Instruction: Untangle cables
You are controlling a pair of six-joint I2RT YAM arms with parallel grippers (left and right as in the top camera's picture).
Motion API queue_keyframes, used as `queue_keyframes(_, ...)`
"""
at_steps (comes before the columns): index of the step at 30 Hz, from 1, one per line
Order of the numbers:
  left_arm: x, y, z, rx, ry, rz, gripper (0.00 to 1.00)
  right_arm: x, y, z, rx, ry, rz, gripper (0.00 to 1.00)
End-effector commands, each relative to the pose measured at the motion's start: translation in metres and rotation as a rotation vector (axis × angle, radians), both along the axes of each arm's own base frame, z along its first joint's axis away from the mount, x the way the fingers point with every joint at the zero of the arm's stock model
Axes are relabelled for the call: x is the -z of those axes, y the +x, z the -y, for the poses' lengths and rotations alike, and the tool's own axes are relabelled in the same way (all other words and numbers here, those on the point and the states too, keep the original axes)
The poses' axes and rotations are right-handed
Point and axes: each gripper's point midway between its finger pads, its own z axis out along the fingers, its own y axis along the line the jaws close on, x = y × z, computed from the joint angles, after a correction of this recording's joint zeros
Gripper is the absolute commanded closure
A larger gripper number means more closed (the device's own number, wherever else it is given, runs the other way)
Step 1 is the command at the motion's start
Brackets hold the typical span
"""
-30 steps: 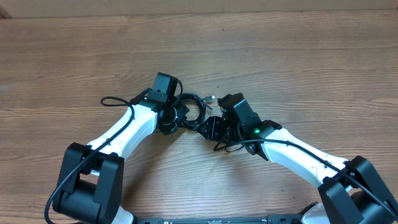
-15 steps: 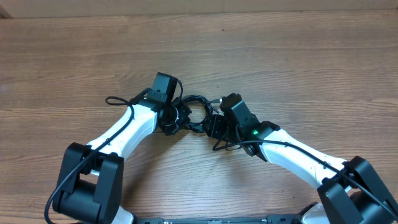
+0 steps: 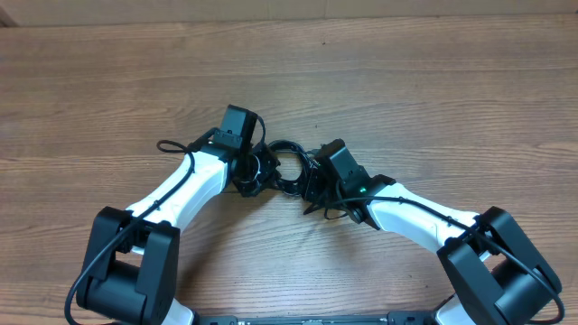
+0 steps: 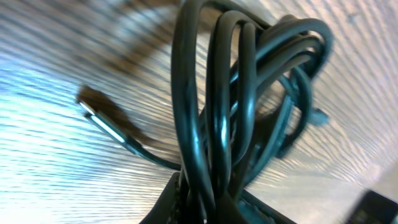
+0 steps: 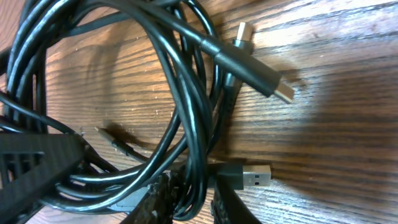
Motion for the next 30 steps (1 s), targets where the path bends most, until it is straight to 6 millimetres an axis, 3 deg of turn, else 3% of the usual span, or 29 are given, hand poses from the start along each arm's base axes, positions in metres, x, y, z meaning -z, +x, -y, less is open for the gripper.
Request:
queue_keyframes(1, -0.033, 0.001, 0.025, 0.071, -0.202, 0.026, 0.96, 0.011, -0.003, 0.005, 0.031, -0.031, -0.029, 0.84)
queue_keyframes(4, -0.050, 0.002, 0.031, 0.079, -0.330, 0.011, 0.96, 0.013, -0.003, 0.009, 0.060, -0.046, -0.042, 0.85)
queue_keyframes(14, -0.093, -0.001, 0.022, 0.058, -0.649, -0.104, 0.96, 0.013, -0.003, 0.009, 0.061, -0.045, -0.042, 0.85)
queue_keyframes(24, -0.096, -0.001, 0.021, -0.013, -0.678, -0.188, 0.96, 0.013, -0.003, 0.009, 0.060, -0.045, -0.041, 0.84)
queue_keyframes(30, -0.096, 0.022, 0.019, -0.166, -0.670, -0.221, 0.96, 0.013, -0.003, 0.009, 0.058, -0.043, -0.044, 0.83)
